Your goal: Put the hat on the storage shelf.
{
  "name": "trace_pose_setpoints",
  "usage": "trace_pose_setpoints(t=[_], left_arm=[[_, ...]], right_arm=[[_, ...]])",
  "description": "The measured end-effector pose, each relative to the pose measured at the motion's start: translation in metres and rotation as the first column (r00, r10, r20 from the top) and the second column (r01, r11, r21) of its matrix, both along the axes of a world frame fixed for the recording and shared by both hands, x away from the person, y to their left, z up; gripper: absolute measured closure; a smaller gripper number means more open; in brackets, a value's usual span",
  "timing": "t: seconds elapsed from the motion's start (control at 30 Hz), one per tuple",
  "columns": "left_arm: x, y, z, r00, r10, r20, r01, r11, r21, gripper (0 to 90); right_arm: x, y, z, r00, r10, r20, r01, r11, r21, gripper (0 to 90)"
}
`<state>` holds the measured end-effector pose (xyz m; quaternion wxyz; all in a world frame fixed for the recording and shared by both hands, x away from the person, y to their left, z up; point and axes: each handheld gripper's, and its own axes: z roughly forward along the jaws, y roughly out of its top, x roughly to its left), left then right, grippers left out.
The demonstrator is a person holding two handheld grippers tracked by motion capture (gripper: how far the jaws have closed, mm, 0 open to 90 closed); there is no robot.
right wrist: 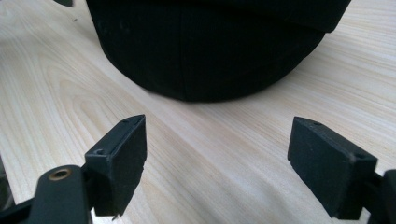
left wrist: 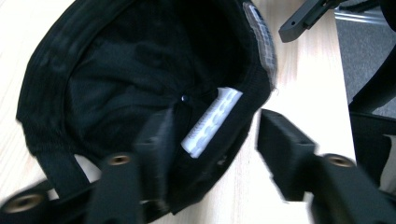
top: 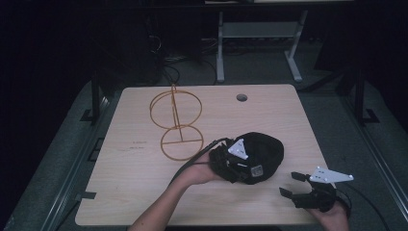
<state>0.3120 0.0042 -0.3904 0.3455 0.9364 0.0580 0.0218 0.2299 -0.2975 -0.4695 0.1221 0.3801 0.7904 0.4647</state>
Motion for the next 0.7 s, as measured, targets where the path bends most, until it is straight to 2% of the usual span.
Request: trace_pose_setpoints(t=[0.07,0.17,0.23,0.37,0.57,0.7], left_arm=[[-0.001,-0.002,0.001,0.9998,-0.019,-0.001,0.019,0.9998,0.000,64.2],[-0.002,-0.006,0.004,0.9992,-0.040,0.002,0.040,0.9992,0.005,72.3],[-0.002,-0.009,0.005,0.9991,-0.042,0.003,0.042,0.9991,-0.005,74.5],[-0.001,-0.009,0.010,0.9993,-0.036,-0.012,0.036,0.9979,-0.053,78.1],[0.003,-0.009,0.023,0.9993,-0.022,-0.030,0.019,0.9939,-0.109,79.6],[0.005,-0.012,0.036,0.9992,-0.014,-0.038,0.008,0.9880,-0.154,80.0]], right_arm=[[0.000,0.000,0.001,1.0000,-0.004,0.002,0.004,1.000,0.004,19.3],[0.000,0.001,0.001,1.0000,-0.006,0.005,0.005,1.000,0.025,19.3],[0.000,0.001,0.001,1.0000,-0.001,0.003,0.001,1.000,0.026,19.3],[-0.001,0.003,0.003,0.9998,0.014,0.011,-0.014,1.000,0.021,18.4],[-0.003,0.007,0.010,0.9989,0.023,0.041,-0.026,0.997,0.071,17.1],[-0.002,0.010,0.014,0.9978,0.031,0.059,-0.037,0.995,0.092,16.6]])
